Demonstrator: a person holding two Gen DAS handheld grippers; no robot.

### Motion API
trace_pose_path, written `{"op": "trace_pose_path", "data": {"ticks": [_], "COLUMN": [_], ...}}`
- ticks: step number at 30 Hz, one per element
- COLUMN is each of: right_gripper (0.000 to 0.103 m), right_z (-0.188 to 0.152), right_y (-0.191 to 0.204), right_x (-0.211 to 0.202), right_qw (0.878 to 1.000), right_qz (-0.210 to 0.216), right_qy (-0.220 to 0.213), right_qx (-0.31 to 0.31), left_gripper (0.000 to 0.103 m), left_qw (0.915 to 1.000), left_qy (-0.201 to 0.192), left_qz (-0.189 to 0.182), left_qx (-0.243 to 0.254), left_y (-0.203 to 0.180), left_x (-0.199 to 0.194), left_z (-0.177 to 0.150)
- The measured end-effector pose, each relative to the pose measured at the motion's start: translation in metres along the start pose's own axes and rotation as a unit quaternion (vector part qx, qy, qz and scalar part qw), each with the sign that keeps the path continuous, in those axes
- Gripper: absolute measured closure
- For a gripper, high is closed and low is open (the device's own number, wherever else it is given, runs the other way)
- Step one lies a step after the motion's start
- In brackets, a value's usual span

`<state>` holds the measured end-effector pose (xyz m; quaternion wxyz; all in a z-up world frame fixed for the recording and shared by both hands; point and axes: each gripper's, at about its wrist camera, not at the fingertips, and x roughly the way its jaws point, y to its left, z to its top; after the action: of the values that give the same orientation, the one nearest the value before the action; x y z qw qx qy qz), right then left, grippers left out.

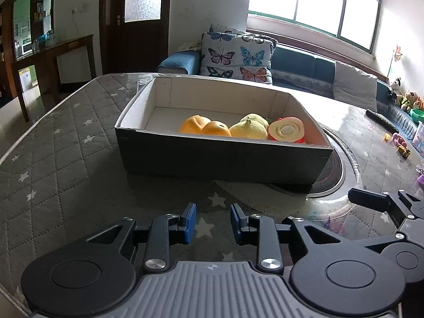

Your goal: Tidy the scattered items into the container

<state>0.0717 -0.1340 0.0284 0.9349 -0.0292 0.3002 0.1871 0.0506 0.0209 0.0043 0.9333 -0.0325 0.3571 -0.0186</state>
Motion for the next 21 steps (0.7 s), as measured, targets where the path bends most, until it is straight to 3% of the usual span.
{"op": "trace_pose_path", "data": {"ticks": [21], "right_gripper": [0.0], "right_z": [0.002], "right_y": [0.004], "right_x": [0.013], "right_qw": [1.0], "right_qz": [0.0], "right_qy": [0.017], "right_qx": [0.01], "left_gripper": [0.072], "left_qw": [0.9995], "left_qy": [0.006], "left_qz": [0.027], "left_qx": [0.014], "left_y": [0.003], "left_x": [0.016], "left_z": [0.002]}}
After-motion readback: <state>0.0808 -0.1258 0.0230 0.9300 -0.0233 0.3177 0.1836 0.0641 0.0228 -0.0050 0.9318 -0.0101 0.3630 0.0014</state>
